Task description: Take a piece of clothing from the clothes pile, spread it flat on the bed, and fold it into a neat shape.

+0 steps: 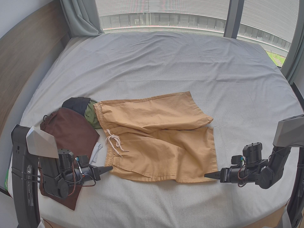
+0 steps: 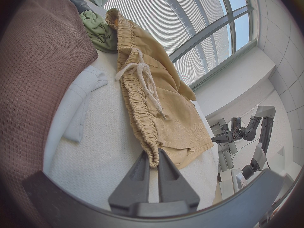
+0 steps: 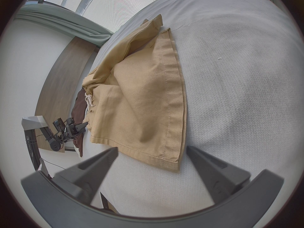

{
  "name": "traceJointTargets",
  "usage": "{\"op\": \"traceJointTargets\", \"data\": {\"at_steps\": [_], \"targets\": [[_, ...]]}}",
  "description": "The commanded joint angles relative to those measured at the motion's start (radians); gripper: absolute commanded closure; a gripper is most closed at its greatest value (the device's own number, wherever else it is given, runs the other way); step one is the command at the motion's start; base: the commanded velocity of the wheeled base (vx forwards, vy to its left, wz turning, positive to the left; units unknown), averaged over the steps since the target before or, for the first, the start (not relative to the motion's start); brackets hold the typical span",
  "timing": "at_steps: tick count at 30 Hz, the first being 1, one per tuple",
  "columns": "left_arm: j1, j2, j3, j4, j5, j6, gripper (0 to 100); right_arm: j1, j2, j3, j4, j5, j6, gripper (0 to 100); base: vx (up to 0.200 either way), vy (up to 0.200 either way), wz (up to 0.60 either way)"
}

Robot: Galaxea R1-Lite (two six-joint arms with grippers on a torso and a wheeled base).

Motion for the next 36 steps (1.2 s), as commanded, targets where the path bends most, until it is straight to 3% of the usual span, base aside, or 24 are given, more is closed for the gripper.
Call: {"op": "traceJointTargets", "data": {"at_steps": [1,14,20,28,36], "targets": [[0.0,0.002,0.0,-0.001,0.0,0.0,100,0.0,0.008,-0.002,0.001,0.0,0.001,100,0.0,0.0,0.0],[0.006,0.002,0.005,-0.002,-0.009,0.005,100,0.001,0.008,-0.005,0.001,-0.003,-0.001,100,0.0,0.0,0.0],[0.029,-0.04,0.072,-0.002,-0.014,0.029,100,0.009,-0.004,0.011,0.004,-0.003,-0.018,100,0.0,0.0,0.0],[0.069,-0.11,0.178,-0.002,-0.144,0.06,100,0.017,-0.009,0.043,0.003,0.001,-0.133,100,0.0,0.0,0.0],[0.091,-0.109,0.209,-0.001,-0.154,0.158,100,0.017,-0.009,0.077,0.003,0.001,-0.21,100,0.0,0.0,0.0]]}}
